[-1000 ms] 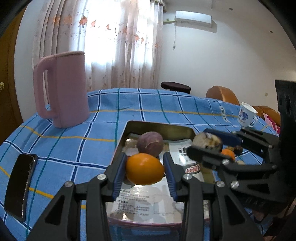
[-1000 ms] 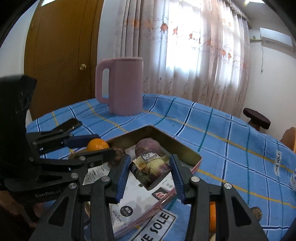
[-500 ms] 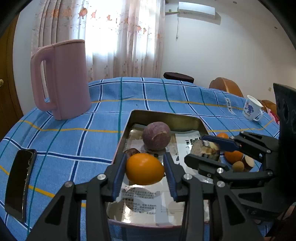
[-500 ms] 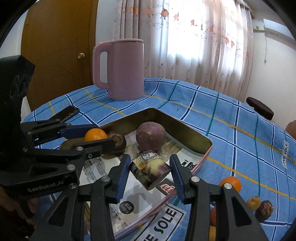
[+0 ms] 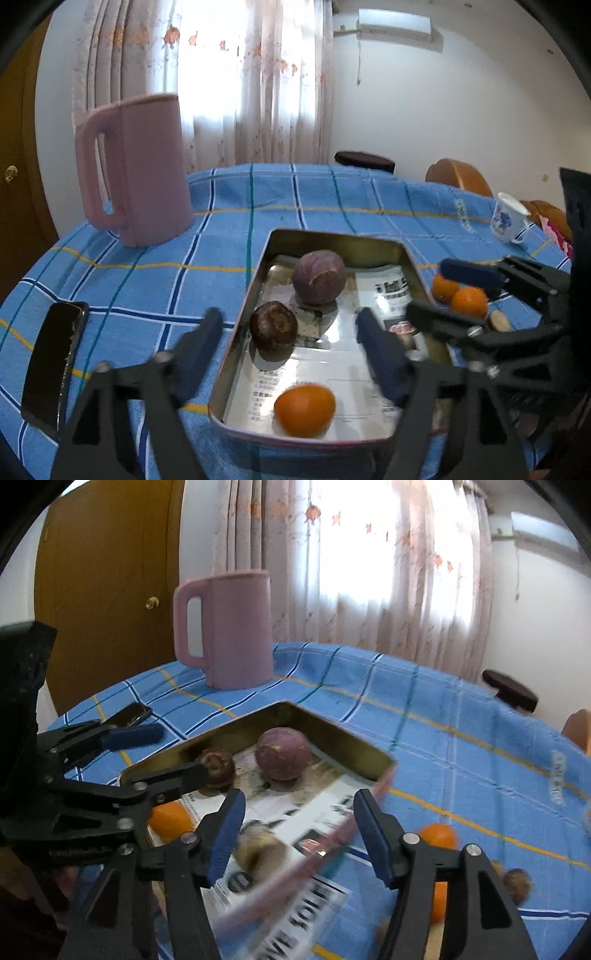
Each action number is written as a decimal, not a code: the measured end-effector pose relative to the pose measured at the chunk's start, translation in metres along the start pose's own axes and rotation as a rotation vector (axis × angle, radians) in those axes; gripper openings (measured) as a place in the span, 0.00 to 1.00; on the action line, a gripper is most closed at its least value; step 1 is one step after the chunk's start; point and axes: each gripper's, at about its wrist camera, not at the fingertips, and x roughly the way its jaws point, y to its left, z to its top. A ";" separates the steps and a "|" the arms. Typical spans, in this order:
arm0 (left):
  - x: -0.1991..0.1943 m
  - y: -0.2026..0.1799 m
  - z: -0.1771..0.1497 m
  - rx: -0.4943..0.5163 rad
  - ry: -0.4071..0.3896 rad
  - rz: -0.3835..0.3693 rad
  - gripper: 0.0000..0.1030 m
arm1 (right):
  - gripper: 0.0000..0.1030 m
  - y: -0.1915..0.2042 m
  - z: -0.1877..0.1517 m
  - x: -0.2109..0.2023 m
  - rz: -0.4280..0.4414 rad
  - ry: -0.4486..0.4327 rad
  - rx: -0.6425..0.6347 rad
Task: Organize fruits
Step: 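Release the orange into the tin with the left gripper while the right releases the snack, then grasp the round beige-topped can with the right gripper, then grasp the kiwi with the left gripper while the right holds the can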
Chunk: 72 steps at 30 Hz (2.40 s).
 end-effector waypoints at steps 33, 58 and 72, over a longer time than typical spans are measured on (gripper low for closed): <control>-0.014 -0.121 -0.015 0.181 0.006 -0.183 0.88 | 0.35 -0.088 -0.070 -0.054 -0.063 0.137 0.211; 0.047 -0.180 -0.013 0.249 0.231 -0.214 0.41 | 0.35 -0.121 -0.080 -0.084 -0.205 0.060 0.268; 0.052 -0.167 -0.011 0.183 0.259 -0.294 0.27 | 0.35 -0.120 -0.080 -0.084 -0.173 0.051 0.266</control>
